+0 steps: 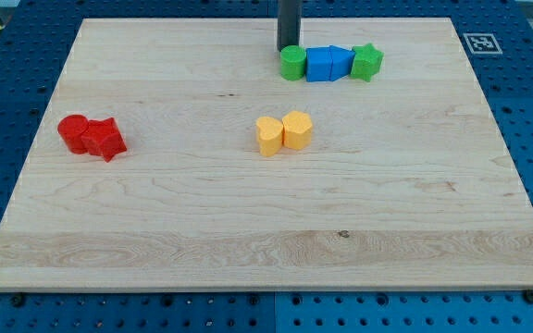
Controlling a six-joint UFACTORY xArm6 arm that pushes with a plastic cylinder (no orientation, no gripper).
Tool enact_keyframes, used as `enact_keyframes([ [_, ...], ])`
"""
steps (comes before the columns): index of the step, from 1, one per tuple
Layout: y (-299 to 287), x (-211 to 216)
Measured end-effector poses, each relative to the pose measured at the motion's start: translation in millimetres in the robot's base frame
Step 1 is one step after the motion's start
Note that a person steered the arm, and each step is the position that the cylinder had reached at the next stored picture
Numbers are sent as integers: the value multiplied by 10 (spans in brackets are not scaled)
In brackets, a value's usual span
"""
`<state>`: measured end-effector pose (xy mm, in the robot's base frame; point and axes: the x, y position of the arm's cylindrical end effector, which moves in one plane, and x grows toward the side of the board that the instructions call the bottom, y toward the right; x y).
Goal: Slide green circle towards yellow hexagon
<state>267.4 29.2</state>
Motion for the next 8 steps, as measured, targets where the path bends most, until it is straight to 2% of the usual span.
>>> enact_keyframes([
  [4, 20, 415],
  [8, 21, 520],
])
